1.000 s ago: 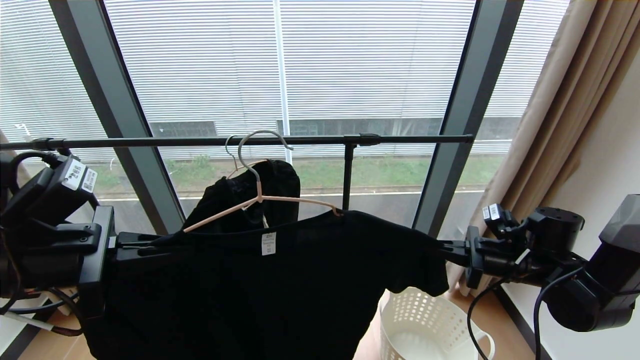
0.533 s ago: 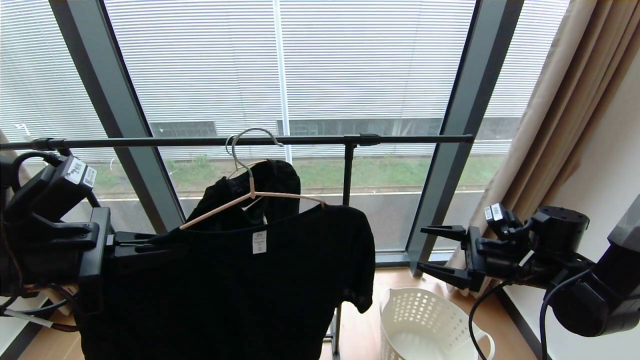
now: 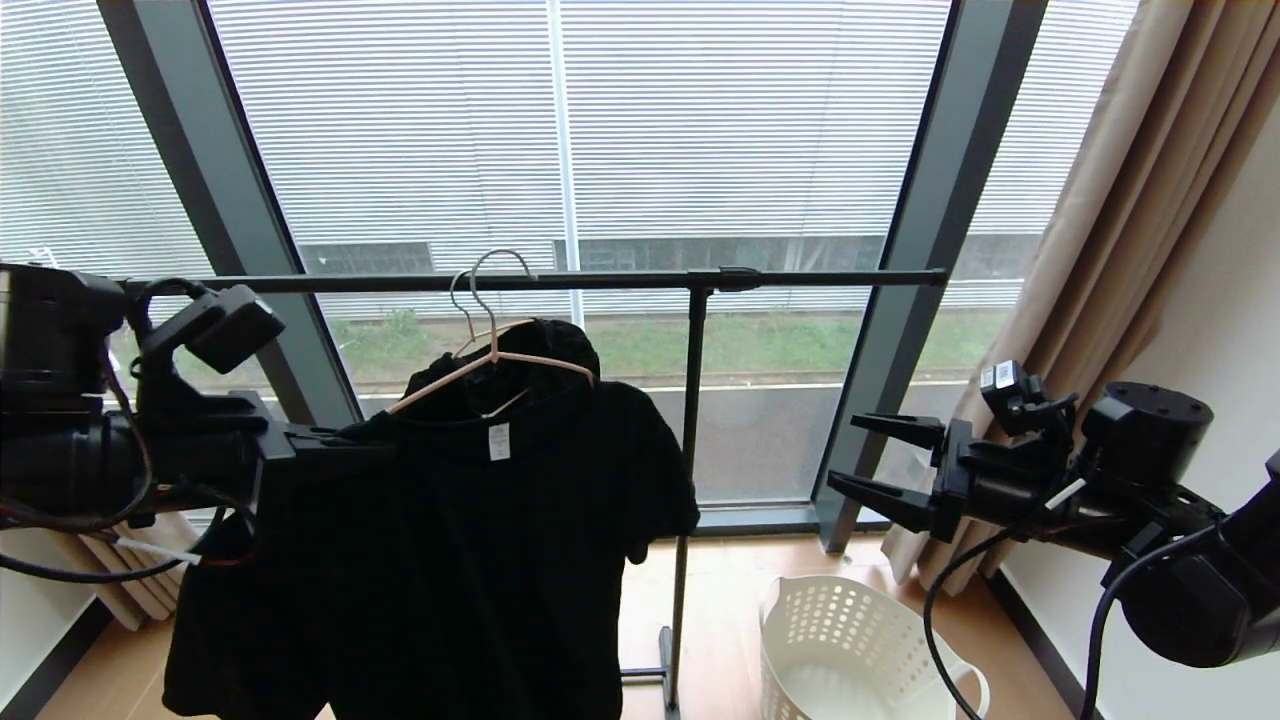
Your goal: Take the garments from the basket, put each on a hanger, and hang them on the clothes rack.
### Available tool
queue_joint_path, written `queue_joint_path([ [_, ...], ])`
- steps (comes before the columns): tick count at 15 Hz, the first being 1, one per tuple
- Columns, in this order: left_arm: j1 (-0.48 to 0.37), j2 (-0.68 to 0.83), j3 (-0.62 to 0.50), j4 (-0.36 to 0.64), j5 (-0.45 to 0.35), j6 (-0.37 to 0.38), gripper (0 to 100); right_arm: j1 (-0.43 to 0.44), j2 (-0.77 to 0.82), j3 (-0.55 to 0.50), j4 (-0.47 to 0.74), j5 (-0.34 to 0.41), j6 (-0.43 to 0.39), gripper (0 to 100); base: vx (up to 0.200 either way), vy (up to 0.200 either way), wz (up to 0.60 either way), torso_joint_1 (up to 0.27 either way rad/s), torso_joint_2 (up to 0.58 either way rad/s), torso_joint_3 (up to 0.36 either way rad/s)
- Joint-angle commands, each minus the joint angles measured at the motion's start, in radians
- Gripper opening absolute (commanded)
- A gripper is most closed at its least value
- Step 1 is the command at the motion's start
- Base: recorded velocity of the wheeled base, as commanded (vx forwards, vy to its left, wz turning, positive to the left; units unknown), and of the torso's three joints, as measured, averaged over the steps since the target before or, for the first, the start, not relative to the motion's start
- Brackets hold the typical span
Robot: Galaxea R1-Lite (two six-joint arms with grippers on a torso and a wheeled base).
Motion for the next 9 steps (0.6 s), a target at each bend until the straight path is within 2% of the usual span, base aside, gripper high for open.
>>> queue_joint_path([
  [1, -0.064, 0.097, -0.056, -0.037, 0.069, -0.058, 0, 0.019, -0.051, -0.012, -0.002, -0.016, 0.025, 100, 0.000, 0.000, 0.00, 0.000, 0.00, 0.000],
  [2, -0.094, 0.128, -0.068, -0.077, 0.115, -0.101, 0, 0.019, -0.053, -0.012, -0.002, -0.016, 0.025, 100, 0.000, 0.000, 0.00, 0.000, 0.00, 0.000],
  [3, -0.136, 0.172, -0.086, -0.143, 0.207, -0.160, 0, 0.019, -0.053, -0.012, -0.002, -0.016, 0.025, 100, 0.000, 0.000, 0.00, 0.000, 0.00, 0.000],
  [5, -0.192, 0.244, -0.114, -0.239, 0.334, -0.243, 0, 0.019, -0.053, -0.012, -0.001, -0.016, 0.025, 100, 0.000, 0.000, 0.00, 0.000, 0.00, 0.000],
  [7, -0.219, 0.290, -0.141, -0.262, 0.391, -0.268, 0, 0.019, -0.051, -0.010, -0.002, -0.016, 0.025, 100, 0.000, 0.000, 0.00, 0.000, 0.00, 0.000],
  [9, -0.235, 0.310, -0.164, -0.262, 0.393, -0.282, 0, 0.019, -0.046, -0.010, -0.002, -0.016, 0.025, 100, 0.000, 0.000, 0.00, 0.000, 0.00, 0.000],
])
